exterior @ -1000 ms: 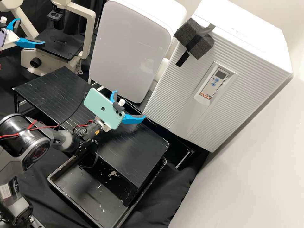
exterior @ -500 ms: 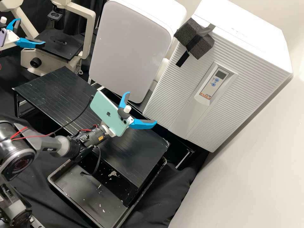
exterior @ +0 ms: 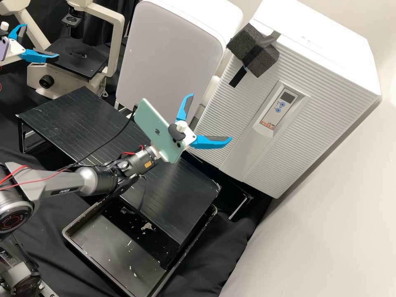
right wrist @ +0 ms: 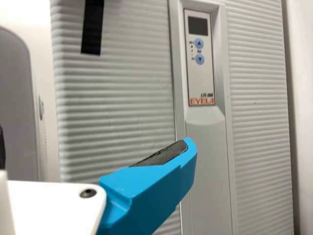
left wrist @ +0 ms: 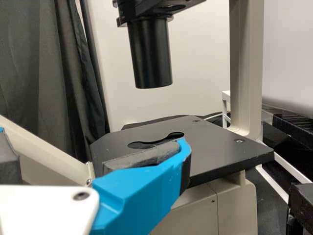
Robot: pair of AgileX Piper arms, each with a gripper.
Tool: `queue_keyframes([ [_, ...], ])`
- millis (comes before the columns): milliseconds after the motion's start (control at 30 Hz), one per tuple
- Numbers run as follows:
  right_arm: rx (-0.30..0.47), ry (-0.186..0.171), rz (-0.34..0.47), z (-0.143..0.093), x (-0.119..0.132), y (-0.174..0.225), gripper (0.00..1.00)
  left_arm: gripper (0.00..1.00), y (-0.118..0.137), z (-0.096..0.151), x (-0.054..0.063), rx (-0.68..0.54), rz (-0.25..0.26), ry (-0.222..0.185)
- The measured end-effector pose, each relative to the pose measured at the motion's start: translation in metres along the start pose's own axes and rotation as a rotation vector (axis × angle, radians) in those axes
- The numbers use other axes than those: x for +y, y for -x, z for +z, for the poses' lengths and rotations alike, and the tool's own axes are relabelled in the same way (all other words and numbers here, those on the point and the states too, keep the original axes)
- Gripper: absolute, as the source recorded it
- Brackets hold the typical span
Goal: Open the incubator door
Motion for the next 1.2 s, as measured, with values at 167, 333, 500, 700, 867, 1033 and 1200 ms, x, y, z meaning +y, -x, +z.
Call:
queue_keyframes([
  [167,-0.05,-0.056,0.037,-0.012,0.002,-0.011,1.0,1.0,0.0,0.0,0.0,0.0,0.0,0.0],
  [333,-0.071,-0.043,0.068,-0.029,-0.001,-0.018,1.0,1.0,0.0,0.0,0.0,0.0,0.0,0.0],
  [500,-0.062,-0.003,0.072,-0.044,-0.004,-0.022,1.0,1.0,0.0,0.0,0.0,0.0,0.0,0.0],
  [700,-0.086,0.064,0.067,-0.05,-0.016,-0.03,1.0,1.0,0.0,0.0,0.0,0.0,0.0,0.0],
  [867,-0.123,0.1,0.066,-0.046,-0.023,-0.038,1.0,1.0,0.0,0.0,0.0,0.0,0.0,0.0],
  [1033,-0.127,0.145,0.064,-0.044,-0.027,-0.046,1.0,1.0,0.0,0.0,0.0,0.0,0.0,0.0],
  [1200,-0.142,0.147,0.086,-0.04,-0.023,-0.053,1.0,1.0,0.0,0.0,0.0,0.0,0.0,0.0],
])
